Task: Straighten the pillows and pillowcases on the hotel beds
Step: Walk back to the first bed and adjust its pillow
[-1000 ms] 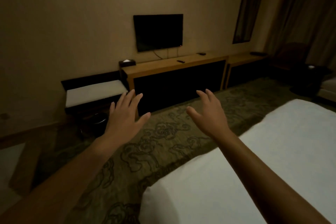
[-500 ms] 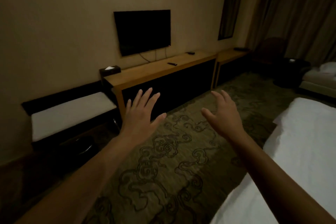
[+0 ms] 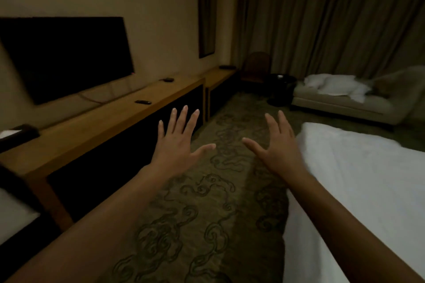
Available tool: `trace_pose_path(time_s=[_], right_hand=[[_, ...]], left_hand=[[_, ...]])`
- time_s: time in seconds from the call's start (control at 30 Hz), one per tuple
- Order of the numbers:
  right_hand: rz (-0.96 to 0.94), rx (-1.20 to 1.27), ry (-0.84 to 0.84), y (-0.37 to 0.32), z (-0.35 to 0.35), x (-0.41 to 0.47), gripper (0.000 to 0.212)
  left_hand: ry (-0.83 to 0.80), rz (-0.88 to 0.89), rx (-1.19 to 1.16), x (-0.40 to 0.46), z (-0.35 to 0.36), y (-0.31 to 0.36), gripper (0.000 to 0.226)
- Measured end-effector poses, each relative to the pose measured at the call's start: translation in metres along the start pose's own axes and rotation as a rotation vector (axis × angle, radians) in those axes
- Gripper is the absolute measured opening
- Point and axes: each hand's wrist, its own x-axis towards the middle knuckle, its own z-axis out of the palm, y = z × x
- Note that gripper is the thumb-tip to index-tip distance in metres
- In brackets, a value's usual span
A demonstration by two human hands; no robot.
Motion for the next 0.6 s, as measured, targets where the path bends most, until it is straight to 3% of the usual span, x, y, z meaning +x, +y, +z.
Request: trace_pose_path(time_s=[0.03, 0.1, 0.13, 0.3, 0.33, 0.4, 0.43, 0.6], right_hand=[[0.082, -0.054, 0.022, 0.027, 0.006, 0.041, 0.106], [0.098, -0.073, 0.007, 0.032, 0.007, 0.059, 0.110], [0.158, -0.137, 0.049, 0.058, 0.017, 0.105, 0.110], [0.176, -0.252, 0.132, 0.089, 0.036, 0.194, 0.100], [0.247, -0.290, 0.157, 0.116, 0.054, 0.238, 0.100], [0.261, -0.323, 0.147, 0.122, 0.057, 0.244, 0.100], [0.332, -0.363, 0.179, 0.151, 0.054, 0.297, 0.101], [0.417, -0.437, 0.246, 0.198, 0.041, 0.375, 0.098]], left_hand=[[-0.044, 0.042, -0.117, 0.064, 0.037, 0.006, 0.095], [-0.003, 0.115, -0.088, 0.088, 0.051, 0.011, 0.091], [-0.038, 0.152, -0.196, 0.149, 0.092, 0.018, 0.089], [-0.006, 0.294, -0.189, 0.261, 0.150, 0.017, 0.085], [-0.073, 0.308, -0.270, 0.323, 0.189, 0.017, 0.085], [-0.071, 0.350, -0.230, 0.341, 0.199, 0.018, 0.088], [-0.122, 0.345, -0.328, 0.410, 0.224, 0.035, 0.089], [-0.115, 0.480, -0.337, 0.509, 0.260, 0.081, 0.086]])
